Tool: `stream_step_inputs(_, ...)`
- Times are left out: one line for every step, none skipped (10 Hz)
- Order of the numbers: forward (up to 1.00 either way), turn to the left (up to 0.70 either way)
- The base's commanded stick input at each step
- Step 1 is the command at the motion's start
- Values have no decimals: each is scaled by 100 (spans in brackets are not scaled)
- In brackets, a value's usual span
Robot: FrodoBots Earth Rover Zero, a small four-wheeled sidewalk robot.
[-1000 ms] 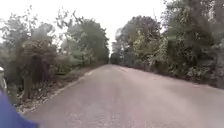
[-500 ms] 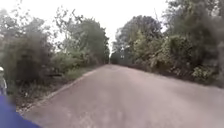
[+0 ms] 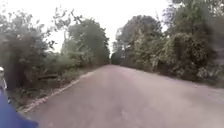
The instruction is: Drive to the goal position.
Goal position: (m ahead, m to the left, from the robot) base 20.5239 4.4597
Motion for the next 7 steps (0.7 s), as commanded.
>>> stream_step_inputs(70, 0)
stream_step_inputs(70, 0)
stream_step_inputs(70, 0)
stream_step_inputs(70, 0)
stream_step_inputs(70, 0)
stream_step_inputs(70, 0)
stream_step_inputs(70, 0)
